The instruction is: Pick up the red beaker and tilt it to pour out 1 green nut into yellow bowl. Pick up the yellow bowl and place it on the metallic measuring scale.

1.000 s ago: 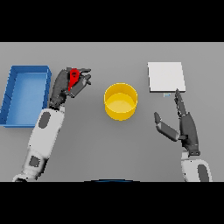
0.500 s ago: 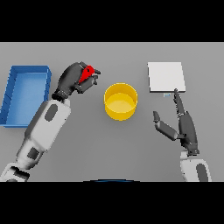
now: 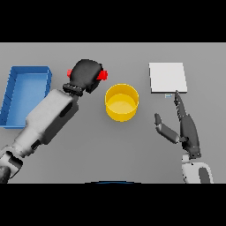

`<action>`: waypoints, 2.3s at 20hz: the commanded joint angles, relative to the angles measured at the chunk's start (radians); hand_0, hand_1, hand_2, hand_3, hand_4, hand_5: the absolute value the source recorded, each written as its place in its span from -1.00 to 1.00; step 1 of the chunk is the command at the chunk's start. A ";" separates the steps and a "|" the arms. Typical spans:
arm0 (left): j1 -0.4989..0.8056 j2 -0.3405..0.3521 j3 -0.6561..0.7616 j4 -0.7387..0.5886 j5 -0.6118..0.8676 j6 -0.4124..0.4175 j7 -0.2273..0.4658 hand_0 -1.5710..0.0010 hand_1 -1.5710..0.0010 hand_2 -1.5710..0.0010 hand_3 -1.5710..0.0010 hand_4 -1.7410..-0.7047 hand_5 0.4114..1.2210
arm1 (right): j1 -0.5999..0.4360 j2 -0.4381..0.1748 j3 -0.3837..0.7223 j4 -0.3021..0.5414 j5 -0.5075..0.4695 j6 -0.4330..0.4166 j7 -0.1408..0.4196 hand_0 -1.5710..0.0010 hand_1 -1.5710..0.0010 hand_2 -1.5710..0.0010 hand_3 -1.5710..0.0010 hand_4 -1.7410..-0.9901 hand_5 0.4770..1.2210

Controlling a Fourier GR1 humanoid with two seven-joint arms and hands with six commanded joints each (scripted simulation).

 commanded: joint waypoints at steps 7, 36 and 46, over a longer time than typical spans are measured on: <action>-0.151 0.012 -0.174 0.081 -0.129 -0.145 -0.051 -1.00 -1.00 -1.00 -0.63 -0.92 0.98 | 0.003 0.023 -0.012 0.029 -0.023 -0.009 -0.034 1.00 1.00 1.00 1.00 0.19 -0.46; -0.558 -0.044 -0.710 0.340 -0.424 -0.261 -0.333 -1.00 -1.00 -1.00 -1.00 -0.98 1.00 | -0.010 0.038 -0.005 0.052 0.035 -0.061 -0.018 1.00 1.00 1.00 1.00 0.42 -0.69; -0.810 0.084 -0.486 0.535 -0.240 -0.195 -0.321 -1.00 -1.00 -0.94 -0.72 -0.95 1.00 | -0.033 0.047 -0.016 0.050 -0.023 -0.034 -0.025 1.00 1.00 1.00 1.00 0.49 -0.68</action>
